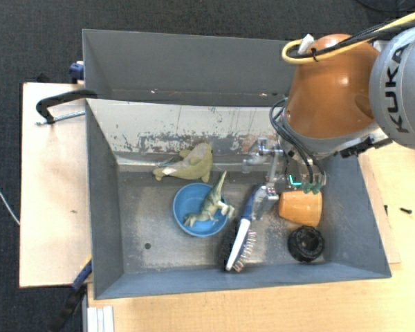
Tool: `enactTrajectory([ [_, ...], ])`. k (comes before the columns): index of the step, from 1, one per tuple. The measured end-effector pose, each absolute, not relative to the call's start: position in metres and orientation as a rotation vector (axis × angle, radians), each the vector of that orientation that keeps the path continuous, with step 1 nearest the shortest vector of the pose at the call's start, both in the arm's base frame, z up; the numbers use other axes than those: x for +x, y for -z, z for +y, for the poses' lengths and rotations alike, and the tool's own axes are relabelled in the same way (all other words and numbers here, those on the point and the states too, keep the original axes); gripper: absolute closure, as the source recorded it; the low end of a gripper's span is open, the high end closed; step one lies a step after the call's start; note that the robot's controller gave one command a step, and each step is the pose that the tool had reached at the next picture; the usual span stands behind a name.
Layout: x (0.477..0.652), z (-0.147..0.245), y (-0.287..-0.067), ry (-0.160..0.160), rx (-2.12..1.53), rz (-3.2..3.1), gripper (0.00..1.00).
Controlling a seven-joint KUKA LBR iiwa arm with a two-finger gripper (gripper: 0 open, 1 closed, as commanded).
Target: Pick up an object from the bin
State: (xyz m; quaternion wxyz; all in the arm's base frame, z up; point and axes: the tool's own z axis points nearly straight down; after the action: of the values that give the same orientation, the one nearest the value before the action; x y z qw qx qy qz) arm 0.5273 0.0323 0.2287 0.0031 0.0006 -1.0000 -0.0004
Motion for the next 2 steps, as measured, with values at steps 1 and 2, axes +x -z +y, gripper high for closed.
enactTrajectory([
  [1, 0.52, 0.045, -0.127, 0.008, 0.114, -3.158, 0.0],
  [2, 0.526, 0.059, -0.095, 0.008, -0.02, -3.169, 0.0],
])
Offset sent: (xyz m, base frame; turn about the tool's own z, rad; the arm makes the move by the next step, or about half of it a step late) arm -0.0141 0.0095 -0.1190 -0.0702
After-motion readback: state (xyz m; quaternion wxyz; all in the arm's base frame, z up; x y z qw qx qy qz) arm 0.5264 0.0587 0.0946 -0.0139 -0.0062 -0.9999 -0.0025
